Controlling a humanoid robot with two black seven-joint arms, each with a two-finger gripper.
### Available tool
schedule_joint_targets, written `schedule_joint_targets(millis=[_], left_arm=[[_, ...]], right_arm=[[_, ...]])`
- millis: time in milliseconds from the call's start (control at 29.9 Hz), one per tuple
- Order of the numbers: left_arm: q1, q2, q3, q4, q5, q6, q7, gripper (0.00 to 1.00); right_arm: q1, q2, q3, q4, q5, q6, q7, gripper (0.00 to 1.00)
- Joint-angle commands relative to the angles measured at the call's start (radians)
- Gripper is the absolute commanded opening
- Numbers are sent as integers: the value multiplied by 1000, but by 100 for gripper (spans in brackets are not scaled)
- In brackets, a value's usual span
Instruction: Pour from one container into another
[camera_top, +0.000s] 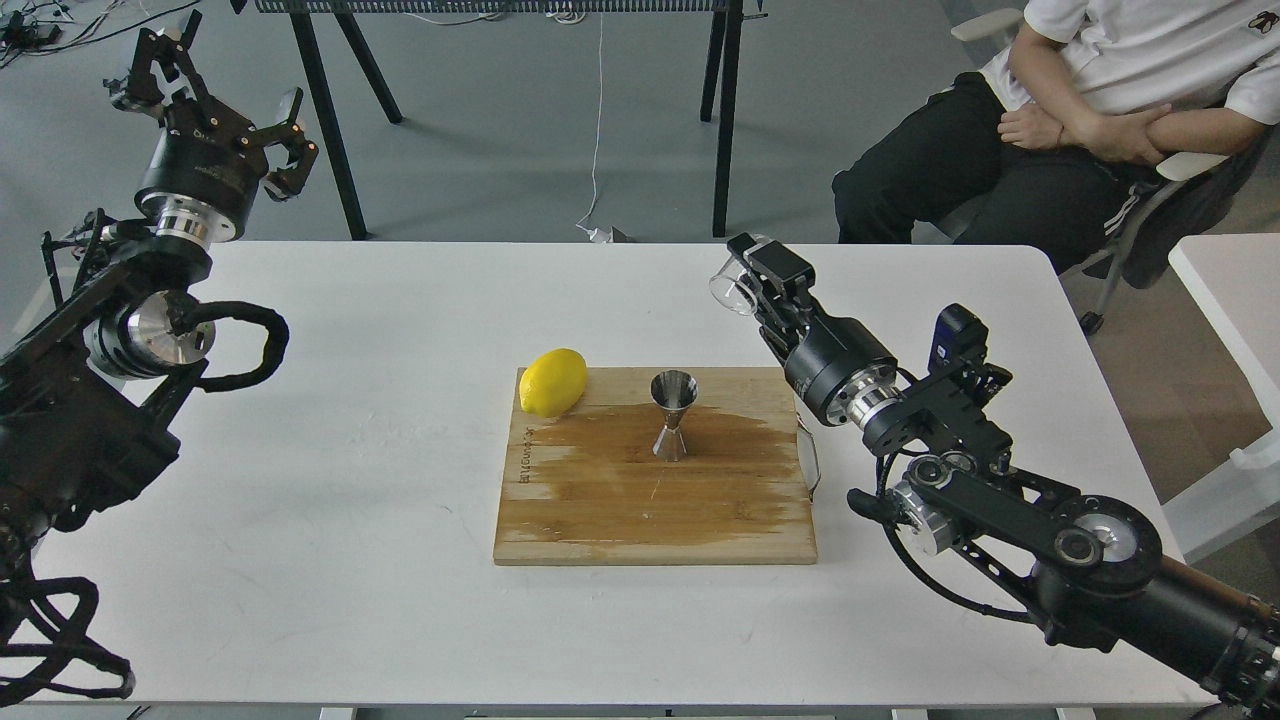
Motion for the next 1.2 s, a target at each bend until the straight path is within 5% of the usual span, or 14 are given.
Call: schedule_joint_targets(millis=[0, 268, 435, 702, 1170], left_arm=[[0, -4, 0, 0, 0, 0, 1, 100], [0, -15, 0, 0, 0, 8, 1, 100], [3, -4, 3, 0, 0, 0, 1, 100], [6, -7, 9, 2, 2, -2, 1, 100], [6, -8, 6, 2, 2, 0, 1, 100]], right_arm=[[-49, -53, 64, 15, 204, 32, 0, 32], [-230, -44, 256, -93, 692, 193, -9, 33], [-262, -44, 345, -285, 1031, 354, -135, 33], [-277, 7, 406, -456, 1139, 483, -275, 33], [-286, 126, 518, -582, 1145, 490, -283, 39]])
